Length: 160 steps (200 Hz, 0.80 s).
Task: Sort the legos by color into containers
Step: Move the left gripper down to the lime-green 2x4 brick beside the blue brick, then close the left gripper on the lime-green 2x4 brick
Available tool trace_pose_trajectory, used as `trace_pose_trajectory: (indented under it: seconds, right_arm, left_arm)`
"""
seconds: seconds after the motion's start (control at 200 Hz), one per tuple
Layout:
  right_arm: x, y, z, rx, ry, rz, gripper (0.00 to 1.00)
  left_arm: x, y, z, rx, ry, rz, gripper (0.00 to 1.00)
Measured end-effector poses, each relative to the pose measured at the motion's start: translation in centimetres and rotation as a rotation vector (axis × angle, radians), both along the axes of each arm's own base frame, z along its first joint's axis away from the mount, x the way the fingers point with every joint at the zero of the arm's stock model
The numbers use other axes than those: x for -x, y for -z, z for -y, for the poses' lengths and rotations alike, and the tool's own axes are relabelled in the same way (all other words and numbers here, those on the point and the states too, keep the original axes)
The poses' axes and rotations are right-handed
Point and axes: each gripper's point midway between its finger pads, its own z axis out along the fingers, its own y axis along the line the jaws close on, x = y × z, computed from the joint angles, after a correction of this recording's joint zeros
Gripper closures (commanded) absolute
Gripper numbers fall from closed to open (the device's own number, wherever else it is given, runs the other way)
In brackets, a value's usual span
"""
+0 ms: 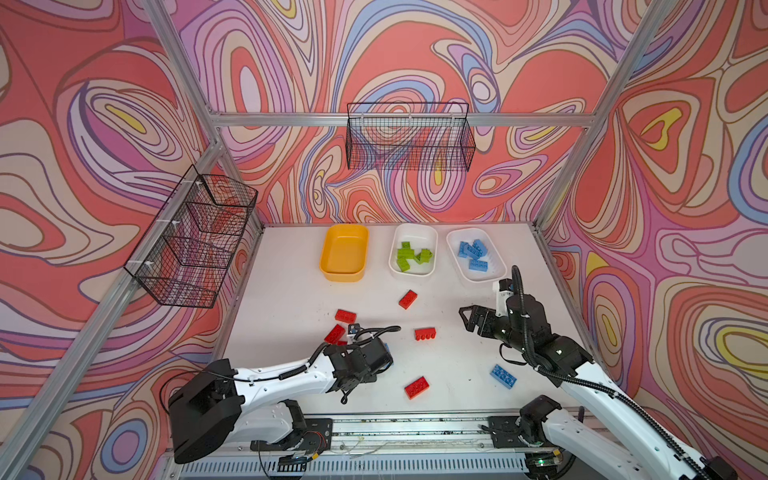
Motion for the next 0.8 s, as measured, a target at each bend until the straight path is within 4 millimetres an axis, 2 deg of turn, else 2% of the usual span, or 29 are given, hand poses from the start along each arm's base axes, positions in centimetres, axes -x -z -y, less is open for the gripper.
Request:
trace_pose_trajectory:
  seconds: [0.331, 0.631, 0.801]
  right_arm:
    - [0.0, 0.2, 0.1, 0.007, 0.002, -0.009, 0.02]
    - [0.0, 0.2, 0.1, 0.010, 0.003, -0.008, 0.02]
    - [0.0, 0.2, 0.3, 0.019, 0.006, -0.005, 0.02]
  left_arm:
    - [0.0, 1.6, 0.3, -0.043, 0.006, -0.036, 0.40]
    - [-1.4, 0.8, 2.2, -0.041, 0.022, -0.019, 0.38]
    - [-2.3, 1.1, 1.9, -0.050, -0.003, -0.027, 0.38]
